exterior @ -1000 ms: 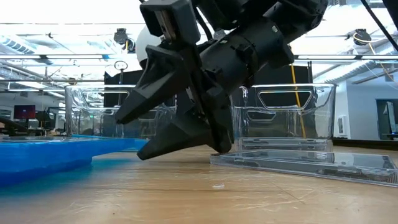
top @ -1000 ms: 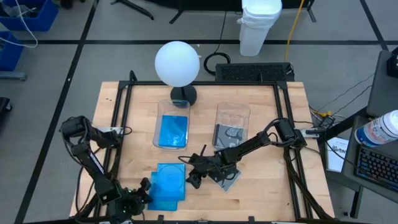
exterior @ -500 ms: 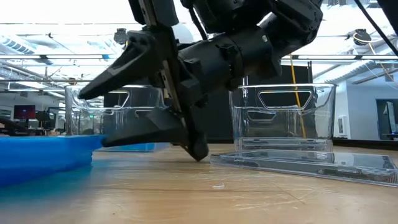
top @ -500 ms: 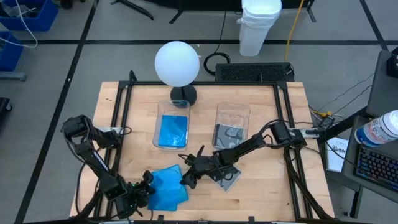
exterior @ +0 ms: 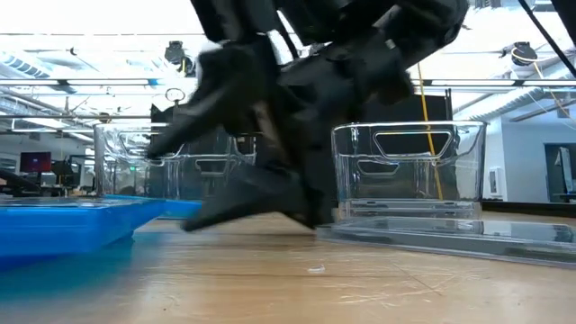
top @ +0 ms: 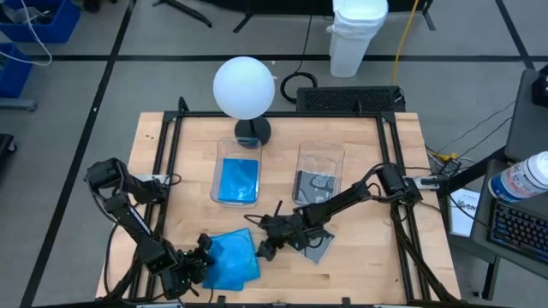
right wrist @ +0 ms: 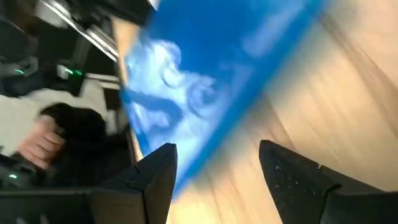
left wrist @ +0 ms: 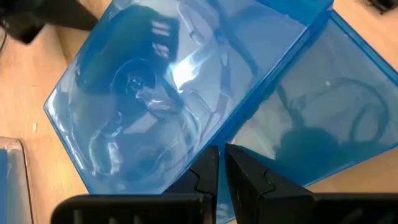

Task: Pick & place jewel cases by type
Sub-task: Put the blue CD case into the left transparent bin

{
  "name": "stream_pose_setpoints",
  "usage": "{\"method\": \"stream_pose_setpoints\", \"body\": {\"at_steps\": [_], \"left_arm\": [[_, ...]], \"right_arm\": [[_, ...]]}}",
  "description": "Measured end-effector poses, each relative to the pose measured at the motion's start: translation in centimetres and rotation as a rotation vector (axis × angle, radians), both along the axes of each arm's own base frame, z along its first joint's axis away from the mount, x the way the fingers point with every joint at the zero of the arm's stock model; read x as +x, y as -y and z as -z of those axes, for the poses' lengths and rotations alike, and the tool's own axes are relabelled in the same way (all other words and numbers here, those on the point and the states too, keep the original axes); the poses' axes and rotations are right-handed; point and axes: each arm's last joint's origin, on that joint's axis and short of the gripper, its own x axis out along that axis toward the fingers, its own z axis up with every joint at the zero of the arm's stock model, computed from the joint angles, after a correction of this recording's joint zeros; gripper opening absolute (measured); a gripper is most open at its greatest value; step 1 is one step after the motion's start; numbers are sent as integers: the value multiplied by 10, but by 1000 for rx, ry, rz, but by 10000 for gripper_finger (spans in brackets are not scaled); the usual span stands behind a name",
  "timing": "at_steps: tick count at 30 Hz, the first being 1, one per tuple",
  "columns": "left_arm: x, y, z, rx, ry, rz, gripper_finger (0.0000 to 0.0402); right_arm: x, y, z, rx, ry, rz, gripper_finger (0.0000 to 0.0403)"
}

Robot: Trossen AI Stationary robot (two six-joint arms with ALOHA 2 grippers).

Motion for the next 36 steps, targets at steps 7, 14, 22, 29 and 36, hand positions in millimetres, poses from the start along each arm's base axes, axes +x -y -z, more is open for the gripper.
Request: {"method": "stream_pose_setpoints", "body": {"at_steps": [7,14,22,29,36], "left_arm": [[0,0,0,-8,2,-7,37],[0,0,0,-9,1,-10,37],[0,0,0,-4,20,-20,37],[2,2,-1,-22,36,-19,37],[1,2,-1,-29,35,-28,37]], "right_arm": [[-8,-1,-12,-9,-69,23,219],[-12,-18,-12,40,-82,66,219],[-20,-40,-12,55,-91,87,219],[-19,-44,-14,34,-19,98,219],[-14,-46,-11,26,40,80,219]]}}
